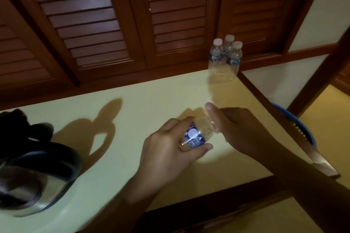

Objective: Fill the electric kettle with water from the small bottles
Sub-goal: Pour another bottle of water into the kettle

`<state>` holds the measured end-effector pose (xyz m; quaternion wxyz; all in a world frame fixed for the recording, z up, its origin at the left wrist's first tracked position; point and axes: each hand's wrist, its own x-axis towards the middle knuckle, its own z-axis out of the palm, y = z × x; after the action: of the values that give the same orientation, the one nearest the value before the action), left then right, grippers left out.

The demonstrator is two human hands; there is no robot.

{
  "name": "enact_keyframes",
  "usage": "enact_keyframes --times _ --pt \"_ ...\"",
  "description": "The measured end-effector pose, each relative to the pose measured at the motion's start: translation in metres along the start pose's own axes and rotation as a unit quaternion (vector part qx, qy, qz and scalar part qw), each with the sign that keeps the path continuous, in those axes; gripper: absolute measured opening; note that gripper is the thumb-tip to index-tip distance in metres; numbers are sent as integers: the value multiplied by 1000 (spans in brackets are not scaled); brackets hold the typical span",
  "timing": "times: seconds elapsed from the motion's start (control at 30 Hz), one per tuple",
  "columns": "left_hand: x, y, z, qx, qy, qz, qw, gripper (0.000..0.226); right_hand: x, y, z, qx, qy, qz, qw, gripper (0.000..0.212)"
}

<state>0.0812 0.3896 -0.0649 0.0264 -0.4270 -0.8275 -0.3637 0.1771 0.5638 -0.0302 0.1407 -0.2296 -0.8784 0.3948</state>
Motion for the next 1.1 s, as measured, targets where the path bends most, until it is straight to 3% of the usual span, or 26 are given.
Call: enact_keyframes --times 0.07,0.17,0.27,0.33,0.53,0.7,0.83,0.93,1.1 --pt "9 2 1 -107 -46 -69 991 58 7 15 -4 75 16 0 997 51" --pt "20 1 0 -256 -123 -134 949 45 11 40 -15 137 22 -54 989 33" --pt "23 0 2 -257 -207 -127 935 57 4 54 -28 140 -5 -110 984 22" --pt "26 -1 6 -255 -222 -123 933 65 0 58 -35 130 14 -150 980 25" --pt "40 9 17 -242 -232 -70 940 59 -4 62 -43 91 65 -148 983 33" --pt "57 1 44 -143 -206 -45 967 54 3 71 -33 166 115 -101 974 32" --pt "82 -2 70 -200 -141 -58 968 49 18 91 -19 224 141 -30 964 29" --pt "112 -6 97 -204 -99 -54 972 47 27 114 1 157 128 56 978 38" --pt "168 -8 136 -162 -54 -78 982 49 43 140 17 -4 103 32 994 46"
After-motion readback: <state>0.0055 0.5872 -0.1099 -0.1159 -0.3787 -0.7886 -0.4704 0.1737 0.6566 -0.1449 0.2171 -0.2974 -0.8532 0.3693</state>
